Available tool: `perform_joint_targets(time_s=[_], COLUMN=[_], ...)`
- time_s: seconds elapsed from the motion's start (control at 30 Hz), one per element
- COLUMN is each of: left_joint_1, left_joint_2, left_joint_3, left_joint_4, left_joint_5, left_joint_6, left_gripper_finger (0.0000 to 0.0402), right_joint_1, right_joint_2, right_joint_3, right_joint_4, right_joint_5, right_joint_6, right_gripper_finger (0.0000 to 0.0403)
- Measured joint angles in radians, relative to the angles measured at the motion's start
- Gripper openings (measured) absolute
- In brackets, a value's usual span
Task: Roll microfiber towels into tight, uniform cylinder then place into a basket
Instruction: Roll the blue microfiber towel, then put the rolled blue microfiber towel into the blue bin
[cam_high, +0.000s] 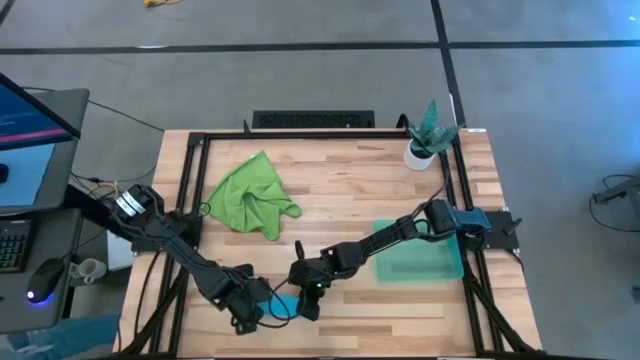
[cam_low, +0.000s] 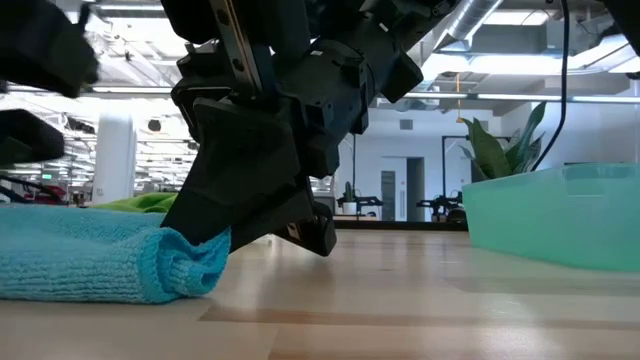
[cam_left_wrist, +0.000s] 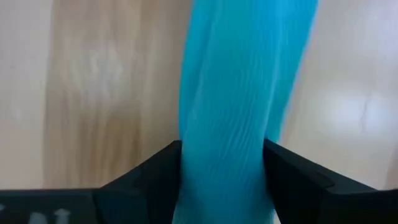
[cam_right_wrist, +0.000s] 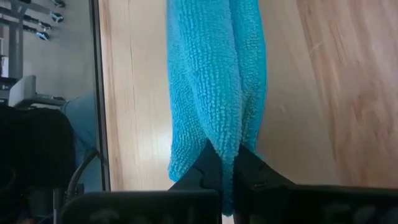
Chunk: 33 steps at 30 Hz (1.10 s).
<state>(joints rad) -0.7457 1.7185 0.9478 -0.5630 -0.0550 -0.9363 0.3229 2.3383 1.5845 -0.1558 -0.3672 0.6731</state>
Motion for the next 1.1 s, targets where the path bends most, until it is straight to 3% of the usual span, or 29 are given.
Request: perform_joint_targets(time_s=[0.2, 0.67, 0.87, 0.97, 1.1], left_joint_1=[-0.038, -0.083, -0.145, -0.192, -0.266], left_joint_2=[-0.048, -0.064, -0.171, -0.256, -0.371], left_joint_3=[-0.006, -0.071, -0.072, -0.071, -0.071], left_joint_4=[-0.157, -0.055, -0.061, -0.085, -0.145], left_joint_5=[-0.036, -0.061, -0.062, -0.132, -0.308], left_joint_6=[-0.069, -0.082, -0.131, -0.168, -0.216], left_gripper_finger=[0.0188, 0.0171, 0.017, 0.017, 0.017], right_joint_1=[0.007, 0.01, 0.011, 0.011, 0.011], right_joint_2=[0.0, -0.001, -0.001, -0.001, -0.001], right_joint_3=[0.0, 0.0, 0.0, 0.0, 0.0], right_joint_4=[-0.007, -0.011, -0.019, -0.019, -0.019], right_joint_5=[0.006, 0.003, -0.006, -0.006, -0.005], right_joint_6=[0.0, 0.032, 0.034, 0.034, 0.034], right_gripper_finger=[0.0022, 0.0023, 0.0019, 0.0023, 0.0019])
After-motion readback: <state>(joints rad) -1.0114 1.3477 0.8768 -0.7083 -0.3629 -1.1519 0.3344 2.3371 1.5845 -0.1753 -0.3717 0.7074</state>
